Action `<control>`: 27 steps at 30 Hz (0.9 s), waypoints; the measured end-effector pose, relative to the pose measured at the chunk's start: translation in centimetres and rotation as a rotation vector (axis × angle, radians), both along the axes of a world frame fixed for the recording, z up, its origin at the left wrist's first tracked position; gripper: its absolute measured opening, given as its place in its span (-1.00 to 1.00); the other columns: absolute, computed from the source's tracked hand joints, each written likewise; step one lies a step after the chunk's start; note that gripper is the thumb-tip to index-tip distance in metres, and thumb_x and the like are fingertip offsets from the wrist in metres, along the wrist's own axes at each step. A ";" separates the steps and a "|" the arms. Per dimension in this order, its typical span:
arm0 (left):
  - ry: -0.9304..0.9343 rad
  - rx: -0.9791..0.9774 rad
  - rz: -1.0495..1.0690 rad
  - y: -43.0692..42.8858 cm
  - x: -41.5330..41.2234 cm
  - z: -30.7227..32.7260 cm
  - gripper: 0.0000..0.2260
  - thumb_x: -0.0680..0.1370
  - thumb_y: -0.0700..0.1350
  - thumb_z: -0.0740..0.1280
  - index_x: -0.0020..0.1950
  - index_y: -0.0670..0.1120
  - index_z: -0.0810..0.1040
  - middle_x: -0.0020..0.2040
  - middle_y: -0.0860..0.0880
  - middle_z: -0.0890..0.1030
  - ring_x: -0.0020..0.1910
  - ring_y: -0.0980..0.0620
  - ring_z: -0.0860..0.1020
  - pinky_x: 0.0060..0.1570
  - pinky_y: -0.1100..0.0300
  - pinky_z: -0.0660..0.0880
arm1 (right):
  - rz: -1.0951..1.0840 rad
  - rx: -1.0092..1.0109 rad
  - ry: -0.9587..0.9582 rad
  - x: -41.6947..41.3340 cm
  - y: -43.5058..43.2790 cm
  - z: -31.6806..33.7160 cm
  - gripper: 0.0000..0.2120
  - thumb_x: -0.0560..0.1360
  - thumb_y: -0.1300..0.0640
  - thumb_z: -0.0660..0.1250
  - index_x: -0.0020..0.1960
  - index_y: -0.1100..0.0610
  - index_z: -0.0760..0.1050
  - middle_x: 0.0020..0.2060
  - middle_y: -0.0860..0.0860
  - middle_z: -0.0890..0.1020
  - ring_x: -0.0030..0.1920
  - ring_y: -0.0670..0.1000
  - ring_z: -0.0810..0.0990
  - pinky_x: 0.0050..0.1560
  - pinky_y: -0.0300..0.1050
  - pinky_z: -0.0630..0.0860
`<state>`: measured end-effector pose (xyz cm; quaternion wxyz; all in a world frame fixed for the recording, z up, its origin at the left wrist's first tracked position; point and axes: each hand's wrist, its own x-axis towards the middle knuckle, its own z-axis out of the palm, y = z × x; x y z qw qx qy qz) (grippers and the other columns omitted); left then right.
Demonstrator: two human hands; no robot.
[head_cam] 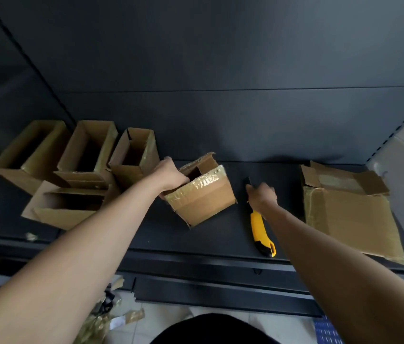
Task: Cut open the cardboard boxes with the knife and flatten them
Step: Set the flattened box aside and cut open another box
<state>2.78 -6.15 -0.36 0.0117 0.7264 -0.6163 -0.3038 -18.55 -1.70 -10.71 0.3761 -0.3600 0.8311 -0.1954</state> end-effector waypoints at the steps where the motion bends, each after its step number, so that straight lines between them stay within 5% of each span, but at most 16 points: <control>1: 0.019 -0.008 0.015 -0.1 0.1 -0.1 -0.31 0.46 -0.04 0.45 0.48 -0.14 0.20 0.35 -0.15 0.40 0.23 -0.16 0.46 -0.46 0.20 0.34 | 0.015 -0.058 -0.001 0.3 -0.3 0.7 -0.52 0.57 -0.18 0.14 0.14 0.24 0.47 0.12 0.20 0.55 0.10 0.21 0.54 0.12 0.07 0.50; 3: 0.050 -0.018 0.038 -0.3 0.2 0.0 -0.32 0.46 -0.04 0.45 0.48 -0.15 0.22 0.34 -0.15 0.41 0.23 -0.16 0.46 -0.46 0.20 0.34 | 0.056 -0.193 -0.113 1.0 -0.4 3.1 -0.54 0.59 -0.19 0.14 0.09 0.21 0.49 0.03 0.14 0.57 0.04 0.15 0.55 0.09 0.02 0.48; 7: 0.091 -0.071 0.032 -0.5 -0.7 0.6 -0.47 0.45 -0.08 0.46 0.35 -0.19 0.37 0.24 -0.16 0.48 0.16 -0.16 0.51 -0.30 0.12 0.46 | 0.130 -0.237 -0.439 1.5 -0.5 7.8 -0.41 0.51 -0.29 0.22 0.34 0.10 0.41 0.10 0.02 0.50 0.00 -0.01 0.49 0.05 -0.03 0.46; 11: 0.016 -0.199 -0.046 -0.6 -2.2 1.1 -0.60 0.42 -0.11 0.49 0.19 -0.18 0.48 0.16 -0.15 0.54 0.11 -0.15 0.53 -0.09 0.08 0.48 | 0.282 -0.089 -0.277 1.4 -1.8 10.7 -0.35 0.40 -0.30 0.36 0.32 0.09 0.43 0.18 0.01 0.51 0.15 0.07 0.47 0.10 0.02 0.48; 14: 0.033 -0.257 -0.090 -0.5 -3.4 1.4 -0.68 0.41 -0.10 0.49 0.09 -0.15 0.51 0.07 -0.11 0.55 0.04 -0.11 0.53 -0.11 0.09 0.49 | 0.276 -0.023 -0.023 2.0 -2.4 11.9 -0.47 0.33 -0.21 0.47 0.09 0.16 0.51 -0.02 0.08 0.59 -0.09 0.06 0.57 -0.09 -0.05 0.56; 20: 0.112 -0.338 -0.096 0.0 -4.1 2.0 -0.76 0.37 -0.12 0.46 -0.02 -0.08 0.52 -0.04 -0.02 0.54 -0.09 -0.06 0.53 -0.19 0.16 0.47 | 0.168 -0.090 0.312 3.0 -1.6 12.4 -0.57 0.29 -0.12 0.53 -0.08 0.13 0.44 -0.24 0.02 0.51 -0.17 0.06 0.55 -0.20 -0.15 0.49; 25: 0.246 -0.362 -0.084 0.1 -3.4 2.2 -0.63 0.39 -0.14 0.46 0.13 -0.06 0.43 0.04 0.01 0.46 -0.04 0.02 0.46 -0.24 0.21 0.37 | 0.164 -0.109 0.042 2.6 -1.2 12.9 -0.80 0.35 0.07 0.40 -0.23 0.18 0.44 -0.33 0.05 0.52 -0.40 0.00 0.49 -0.43 -0.21 0.47; 27: 0.358 -0.375 -0.031 0.0 -2.8 2.4 -0.62 0.42 -0.21 0.42 0.20 -0.07 0.40 0.08 -0.01 0.44 -0.06 0.05 0.44 -0.32 0.27 0.36 | 0.140 -0.140 -0.142 1.7 -0.6 13.0 -0.86 0.37 0.26 0.27 -0.08 0.27 0.48 -0.27 0.14 0.51 -0.32 0.08 0.54 -0.25 -0.08 0.65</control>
